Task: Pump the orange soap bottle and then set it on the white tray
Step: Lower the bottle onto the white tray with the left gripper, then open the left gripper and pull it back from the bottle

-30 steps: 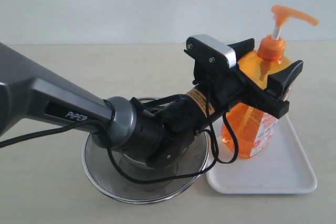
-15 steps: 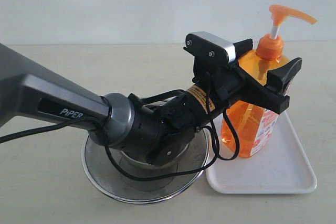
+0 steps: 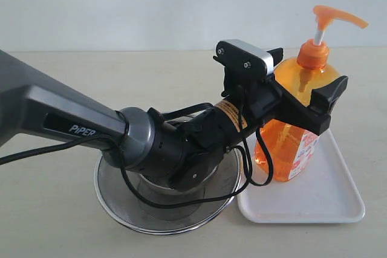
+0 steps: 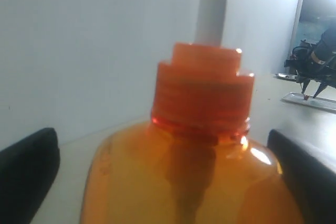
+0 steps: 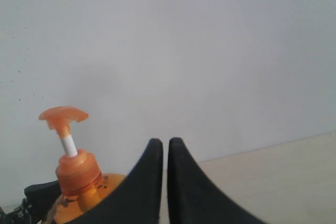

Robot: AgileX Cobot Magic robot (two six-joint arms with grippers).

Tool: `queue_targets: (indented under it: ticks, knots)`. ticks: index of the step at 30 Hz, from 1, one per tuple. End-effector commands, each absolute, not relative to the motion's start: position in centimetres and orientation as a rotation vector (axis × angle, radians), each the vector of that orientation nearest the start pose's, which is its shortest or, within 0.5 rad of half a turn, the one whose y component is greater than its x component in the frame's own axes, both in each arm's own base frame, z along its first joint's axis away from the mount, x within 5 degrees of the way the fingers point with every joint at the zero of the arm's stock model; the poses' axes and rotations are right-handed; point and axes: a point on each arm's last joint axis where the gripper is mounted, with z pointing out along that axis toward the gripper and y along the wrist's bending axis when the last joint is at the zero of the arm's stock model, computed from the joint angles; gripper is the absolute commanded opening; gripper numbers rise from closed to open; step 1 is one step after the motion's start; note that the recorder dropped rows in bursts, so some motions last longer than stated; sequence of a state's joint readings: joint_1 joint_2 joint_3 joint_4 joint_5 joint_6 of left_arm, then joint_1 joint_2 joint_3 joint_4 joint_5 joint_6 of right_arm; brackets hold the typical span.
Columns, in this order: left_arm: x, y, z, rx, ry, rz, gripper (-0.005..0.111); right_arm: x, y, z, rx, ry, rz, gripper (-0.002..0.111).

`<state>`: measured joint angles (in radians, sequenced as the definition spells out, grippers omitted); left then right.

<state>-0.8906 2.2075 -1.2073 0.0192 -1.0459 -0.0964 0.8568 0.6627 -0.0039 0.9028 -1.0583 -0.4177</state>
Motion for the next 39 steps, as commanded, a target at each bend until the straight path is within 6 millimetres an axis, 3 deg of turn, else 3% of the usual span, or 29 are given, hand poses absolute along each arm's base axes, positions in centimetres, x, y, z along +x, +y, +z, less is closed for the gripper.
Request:
queue_targets:
  ticks: [1,10,28,39]
  knots:
    - [28.7,-35.8,16.5,0.583,1.357,-0.813,0.110,10.4,2.5,22.7,0.159,1.376,0.329,0.000]
    - [27.2,-34.4,18.9,0.619,1.363,-0.828,0.110,10.4,2.5,22.7,0.159,1.376,0.329,0.000]
    - [23.7,-30.3,21.5,0.650,1.368,-0.836,0.110,10.4,2.5,22.7,0.159,1.376,0.329,0.000]
    - [20.5,-27.6,22.8,0.871,1.531,-0.775,0.110,10.4,2.5,22.7,0.159,1.376,0.329,0.000]
